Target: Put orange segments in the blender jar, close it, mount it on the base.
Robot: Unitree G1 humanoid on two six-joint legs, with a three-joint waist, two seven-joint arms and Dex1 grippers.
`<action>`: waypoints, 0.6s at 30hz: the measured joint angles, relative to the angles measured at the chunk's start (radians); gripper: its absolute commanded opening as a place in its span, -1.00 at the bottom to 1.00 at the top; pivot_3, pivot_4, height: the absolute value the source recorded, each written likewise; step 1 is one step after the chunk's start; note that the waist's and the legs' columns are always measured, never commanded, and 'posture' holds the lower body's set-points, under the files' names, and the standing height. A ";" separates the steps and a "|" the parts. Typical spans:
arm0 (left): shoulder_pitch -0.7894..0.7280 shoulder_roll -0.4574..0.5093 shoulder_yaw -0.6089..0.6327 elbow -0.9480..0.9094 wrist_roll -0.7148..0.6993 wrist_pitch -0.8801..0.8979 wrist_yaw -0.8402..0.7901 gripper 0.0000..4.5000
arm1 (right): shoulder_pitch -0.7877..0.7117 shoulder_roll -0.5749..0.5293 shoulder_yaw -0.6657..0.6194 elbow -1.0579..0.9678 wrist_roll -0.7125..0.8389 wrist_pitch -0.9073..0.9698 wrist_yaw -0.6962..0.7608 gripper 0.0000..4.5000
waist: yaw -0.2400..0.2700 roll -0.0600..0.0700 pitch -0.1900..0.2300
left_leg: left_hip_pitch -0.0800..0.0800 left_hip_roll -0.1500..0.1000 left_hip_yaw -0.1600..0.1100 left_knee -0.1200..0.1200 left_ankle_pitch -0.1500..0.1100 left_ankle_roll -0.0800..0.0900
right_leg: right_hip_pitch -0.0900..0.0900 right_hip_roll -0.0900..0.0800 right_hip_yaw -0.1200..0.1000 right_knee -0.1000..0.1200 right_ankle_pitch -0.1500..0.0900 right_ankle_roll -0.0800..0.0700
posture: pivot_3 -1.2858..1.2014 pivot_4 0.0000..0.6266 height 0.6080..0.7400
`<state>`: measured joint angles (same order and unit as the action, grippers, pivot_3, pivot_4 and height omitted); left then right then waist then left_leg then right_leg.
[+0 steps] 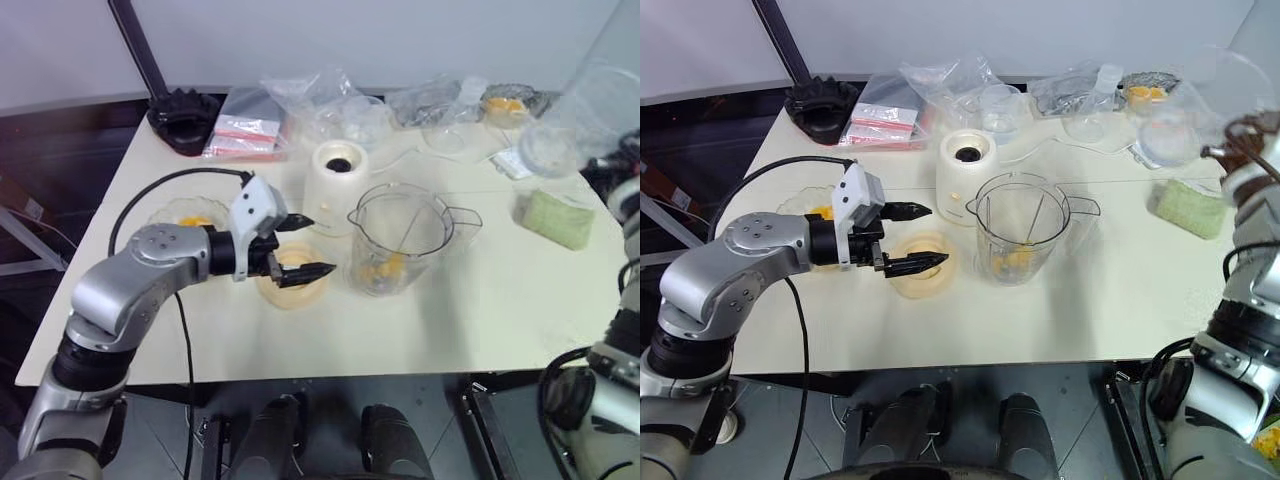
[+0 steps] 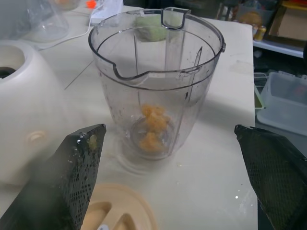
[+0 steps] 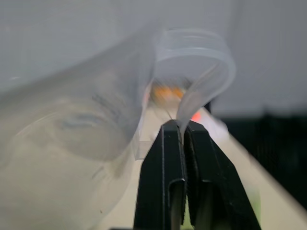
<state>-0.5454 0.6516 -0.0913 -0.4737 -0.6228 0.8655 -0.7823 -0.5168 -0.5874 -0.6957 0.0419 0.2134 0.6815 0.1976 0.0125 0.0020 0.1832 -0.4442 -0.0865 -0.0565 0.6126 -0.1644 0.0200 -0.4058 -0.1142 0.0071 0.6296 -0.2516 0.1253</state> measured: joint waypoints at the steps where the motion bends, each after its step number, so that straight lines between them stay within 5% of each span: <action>1: 0.000 -0.002 0.000 0.000 0.000 0.000 0.000 1.00 | 0.034 0.003 -0.003 0.001 0.000 -0.003 -0.011 -0.97 | -0.001 0.000 0.000 | 0.000 0.000 0.000 0.000 0.000 0.000 | 0.000 0.000 0.000 0.000 0.000 0.000 | 0.03 -0.52 1.00; 10: 0.001 -0.010 -0.003 -0.007 -0.021 0.024 0.001 1.00 | 0.238 0.117 -0.008 0.090 -0.015 -0.179 -0.123 -0.97 | -0.012 0.001 0.000 | 0.002 0.001 0.002 0.001 0.000 0.000 | 0.001 0.001 0.002 0.000 0.000 0.000 | 0.03 -0.52 1.00; 18: 0.002 -0.010 -0.003 -0.022 -0.029 0.042 0.018 1.00 | 0.248 0.145 0.042 0.188 -0.033 -0.308 -0.187 -0.97 | -0.025 0.001 0.000 | 0.002 0.001 0.002 0.000 0.000 0.000 | 0.001 0.001 0.002 0.000 0.000 0.000 | 0.03 -0.52 1.00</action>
<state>-0.5432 0.6419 -0.0943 -0.4954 -0.6523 0.9076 -0.7643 -0.2690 -0.4421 -0.6537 0.2295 0.1801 0.3731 0.0110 -0.0125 0.0028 0.1828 -0.4424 -0.0854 -0.0542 0.6131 -0.1642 0.0203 -0.4051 -0.1128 0.0094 0.6301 -0.2517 0.1253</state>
